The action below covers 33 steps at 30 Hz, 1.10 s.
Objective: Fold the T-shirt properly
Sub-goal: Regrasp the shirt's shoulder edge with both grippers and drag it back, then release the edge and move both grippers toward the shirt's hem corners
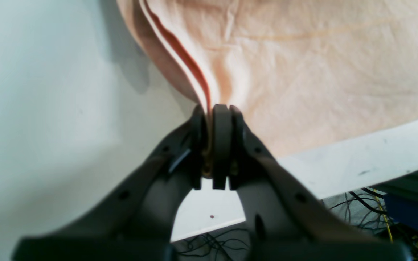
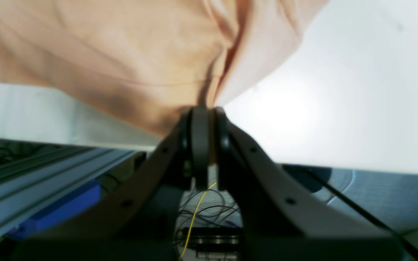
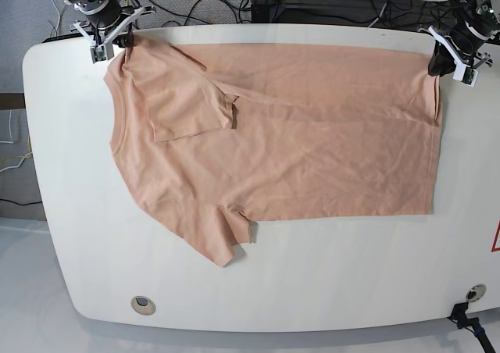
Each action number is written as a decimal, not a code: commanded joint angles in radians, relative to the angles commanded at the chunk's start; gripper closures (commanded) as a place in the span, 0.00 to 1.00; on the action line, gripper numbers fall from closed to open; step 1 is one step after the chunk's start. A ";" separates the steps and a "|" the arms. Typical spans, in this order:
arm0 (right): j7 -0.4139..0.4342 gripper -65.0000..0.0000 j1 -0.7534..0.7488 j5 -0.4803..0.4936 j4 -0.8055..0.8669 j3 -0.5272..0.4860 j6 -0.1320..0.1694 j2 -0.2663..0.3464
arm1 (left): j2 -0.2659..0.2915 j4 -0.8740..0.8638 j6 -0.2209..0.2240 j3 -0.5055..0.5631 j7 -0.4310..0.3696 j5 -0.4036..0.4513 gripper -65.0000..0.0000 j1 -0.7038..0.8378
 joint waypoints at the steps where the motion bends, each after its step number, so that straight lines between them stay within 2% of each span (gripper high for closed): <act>1: 0.000 1.00 0.000 0.000 0.000 0.000 0.000 0.000 | 0.000 0.000 0.000 0.002 0.000 0.000 1.00 0.000; 4: 0.000 1.00 0.002 0.000 0.002 0.005 0.000 0.000 | -0.005 0.000 0.000 0.005 0.002 0.002 1.00 0.009; 5: 0.000 1.00 0.002 0.005 0.002 0.005 0.000 0.000 | -0.005 0.000 0.000 0.006 0.009 0.002 0.95 0.011; 6: 0.000 1.00 0.003 0.008 0.002 0.005 0.000 0.000 | -0.005 0.000 0.000 0.005 0.026 0.002 0.83 0.009; 8: 0.000 0.90 0.008 0.009 0.003 0.005 0.000 0.000 | -0.005 0.000 0.000 0.003 0.048 0.002 0.60 0.008; 9: 0.000 0.85 0.018 0.009 0.005 0.005 0.000 0.000 | -0.005 0.002 0.000 0.003 0.048 0.002 0.52 0.008; 10: 0.000 0.80 0.021 0.009 0.006 0.005 0.000 0.000 | -0.005 0.003 0.000 0.003 0.048 0.002 0.49 0.008; 12: 0.000 0.74 0.025 0.009 0.008 0.005 0.000 0.000 | -0.005 0.018 0.000 0.002 0.048 0.002 0.49 0.008; 15: 0.000 0.70 0.028 0.009 0.041 0.005 0.000 0.000 | -0.005 0.046 0.000 -0.021 0.048 0.002 0.49 0.008; 22: -0.002 0.70 0.031 0.009 0.106 0.005 0.000 0.000 | -0.005 0.133 0.000 -0.092 0.048 0.002 0.49 0.003; 28: -0.003 0.70 0.130 0.008 0.106 0.000 0.000 0.000 | -0.002 0.143 0.000 -0.098 0.049 0.003 0.49 -0.121; 33: -0.137 0.71 0.259 0.002 0.104 0.003 0.000 0.000 | -0.002 0.146 0.000 -0.100 0.178 0.003 0.49 -0.232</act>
